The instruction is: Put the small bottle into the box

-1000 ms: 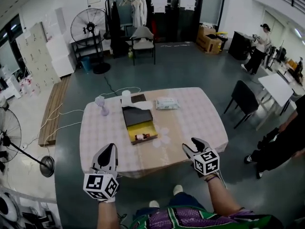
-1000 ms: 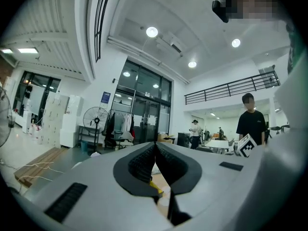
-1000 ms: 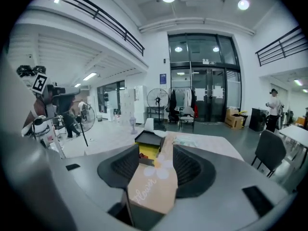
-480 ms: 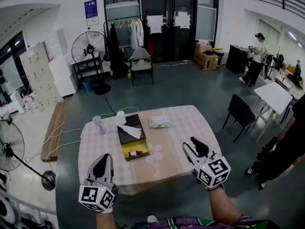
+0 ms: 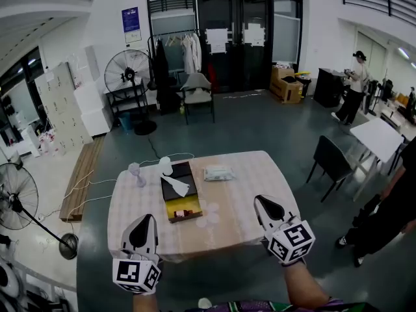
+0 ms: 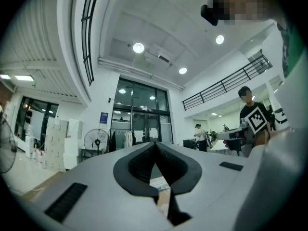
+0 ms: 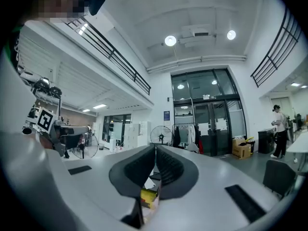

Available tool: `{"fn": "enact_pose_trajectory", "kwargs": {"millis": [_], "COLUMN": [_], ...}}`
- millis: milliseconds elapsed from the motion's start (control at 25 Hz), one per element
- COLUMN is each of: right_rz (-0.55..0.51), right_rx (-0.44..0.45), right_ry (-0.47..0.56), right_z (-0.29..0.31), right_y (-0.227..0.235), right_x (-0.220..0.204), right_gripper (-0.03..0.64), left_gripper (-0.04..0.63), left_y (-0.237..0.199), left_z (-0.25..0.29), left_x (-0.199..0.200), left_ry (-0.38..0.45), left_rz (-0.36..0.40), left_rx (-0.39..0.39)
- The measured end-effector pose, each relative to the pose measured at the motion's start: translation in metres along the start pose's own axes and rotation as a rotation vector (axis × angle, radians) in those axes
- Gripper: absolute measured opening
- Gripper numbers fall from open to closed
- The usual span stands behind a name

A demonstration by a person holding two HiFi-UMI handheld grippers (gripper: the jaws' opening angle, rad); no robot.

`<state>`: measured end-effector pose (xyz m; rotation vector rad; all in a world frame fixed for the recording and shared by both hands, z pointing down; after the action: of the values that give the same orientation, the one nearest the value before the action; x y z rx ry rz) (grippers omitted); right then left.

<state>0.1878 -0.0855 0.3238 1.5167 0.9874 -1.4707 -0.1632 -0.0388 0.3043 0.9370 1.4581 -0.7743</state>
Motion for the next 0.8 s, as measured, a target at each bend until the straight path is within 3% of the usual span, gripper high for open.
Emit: {"fn": "enact_pose_trajectory", "kwargs": {"millis": [800], "right_rz": [-0.009], "right_rx": [-0.002], "right_ry": [0.007], "right_z": [-0.011], "right_y": [0.006], "right_x": [0.01], "right_gripper": [0.005], "left_gripper": [0.023], "left_y": [0.014], "left_z": [-0.002], "left_x": [0.006], "left_ry": [0.022], "left_rz": [-0.027], "left_rx": [0.0]}}
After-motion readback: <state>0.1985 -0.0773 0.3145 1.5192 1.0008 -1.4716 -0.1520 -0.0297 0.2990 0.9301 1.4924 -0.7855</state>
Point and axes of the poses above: the fingertips, and each gripper's own axes: z forward along the fingers, y to its right, x out of its top, the point moved 9 cm from there along -z, backward along the fingers, and after that the axes turned 7 degrees about -x, right-handed, at the moved point
